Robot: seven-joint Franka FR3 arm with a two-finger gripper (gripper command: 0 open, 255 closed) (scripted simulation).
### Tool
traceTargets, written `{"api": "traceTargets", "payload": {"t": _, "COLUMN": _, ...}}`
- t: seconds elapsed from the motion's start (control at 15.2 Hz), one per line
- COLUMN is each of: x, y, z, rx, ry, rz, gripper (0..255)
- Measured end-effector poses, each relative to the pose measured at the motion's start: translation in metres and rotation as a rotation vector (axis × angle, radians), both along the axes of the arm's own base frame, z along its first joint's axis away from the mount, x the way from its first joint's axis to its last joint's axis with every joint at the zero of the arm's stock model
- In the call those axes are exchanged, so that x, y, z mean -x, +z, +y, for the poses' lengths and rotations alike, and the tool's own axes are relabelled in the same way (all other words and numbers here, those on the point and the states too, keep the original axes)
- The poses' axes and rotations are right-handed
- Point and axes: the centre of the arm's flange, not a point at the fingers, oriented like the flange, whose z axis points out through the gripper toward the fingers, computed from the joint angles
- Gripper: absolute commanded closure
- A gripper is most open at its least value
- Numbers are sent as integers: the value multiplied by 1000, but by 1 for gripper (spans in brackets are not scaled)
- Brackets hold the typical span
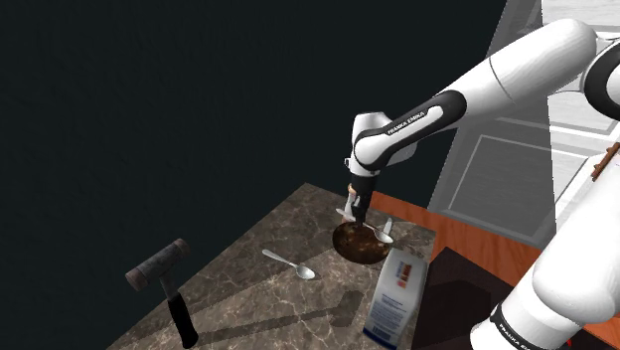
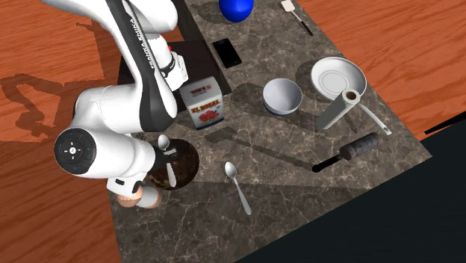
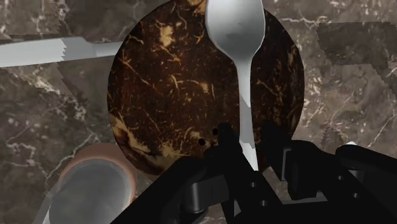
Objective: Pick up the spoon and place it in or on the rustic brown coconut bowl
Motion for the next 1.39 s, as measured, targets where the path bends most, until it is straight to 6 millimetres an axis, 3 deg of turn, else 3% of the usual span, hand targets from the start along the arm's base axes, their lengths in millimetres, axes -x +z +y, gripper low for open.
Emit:
{"api": "traceTargets", "payload": {"t": 0.73, "x": -1, "y": -57, "z": -2, "rx": 0, "ry": 0, "rz": 0, "gripper": 255}}
{"api": "traceTargets", "payload": {"t": 1.12, "x": 0, "y": -64, "z": -1, "rx": 0, "ry": 0, "rz": 0, "gripper": 255}}
{"api": "traceTargets", "payload": {"t": 1.19, "x": 0, "y": -64, "z": -1, "rx": 0, "ry": 0, "rz": 0, "gripper": 0}}
{"api": "traceTargets", "payload": {"t": 1.39, "x": 0, "y": -64, "z": -1, "rx": 0, "ry": 0, "rz": 0, "gripper": 0}}
